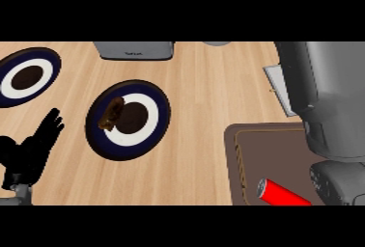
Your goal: Pick the lemon from the tray and place it in the tiered shelf
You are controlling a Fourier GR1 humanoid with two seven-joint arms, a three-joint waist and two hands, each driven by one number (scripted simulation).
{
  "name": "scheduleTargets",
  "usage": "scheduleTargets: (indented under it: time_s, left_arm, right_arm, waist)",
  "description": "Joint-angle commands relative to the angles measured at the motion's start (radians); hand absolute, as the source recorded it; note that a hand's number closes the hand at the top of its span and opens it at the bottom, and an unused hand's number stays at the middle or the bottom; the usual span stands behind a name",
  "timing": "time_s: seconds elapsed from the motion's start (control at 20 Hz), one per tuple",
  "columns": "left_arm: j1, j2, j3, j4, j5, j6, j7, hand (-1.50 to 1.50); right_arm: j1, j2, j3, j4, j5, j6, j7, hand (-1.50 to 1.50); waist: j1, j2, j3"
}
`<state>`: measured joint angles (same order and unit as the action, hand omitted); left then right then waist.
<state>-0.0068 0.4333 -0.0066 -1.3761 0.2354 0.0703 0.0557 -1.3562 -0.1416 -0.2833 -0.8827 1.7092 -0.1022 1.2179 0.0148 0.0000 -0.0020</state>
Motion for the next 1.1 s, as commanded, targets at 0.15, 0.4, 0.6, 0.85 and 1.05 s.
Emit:
scheduleTargets:
  time_s: [0.15, 0.4, 0.6, 0.85, 1.05]
  left_arm:
    - [-0.014, 0.0, -0.005, -0.013, -0.015, -0.003, 0.016, 0.0]
    - [-0.009, 0.022, 0.049, 0.024, 0.015, -0.036, -0.016, 0.0]
    - [-0.002, -0.009, 0.031, 0.016, 0.003, -0.028, -0.018, 0.0]
    - [0.0, -0.012, 0.017, -0.039, -0.011, -0.02, 0.015, 0.0]
    - [-0.019, -0.003, 0.038, 0.007, -0.015, -0.033, 0.01, 0.0]
  right_arm:
    - [-0.097, -0.065, -0.089, 0.11, 0.072, 0.11, 0.167, 1.5]
    - [-0.104, -0.137, -0.148, 0.094, 0.068, 0.16, 0.083, 1.5]
    - [-0.076, -0.171, -0.176, 0.159, 0.11, 0.113, 0.084, 1.5]
    - [-0.073, -0.255, -0.23, 0.243, 0.123, 0.078, 0.036, 1.5]
    - [-0.014, -0.265, -0.258, 0.208, 0.1, 0.037, -0.007, 1.5]
  waist:
    - [0.011, 0.006, 0.001]
    - [-0.006, 0.0, 0.001]
    - [0.004, 0.007, 0.001]
    - [0.02, 0.012, 0.002]
    - [0.003, 0.007, 0.002]
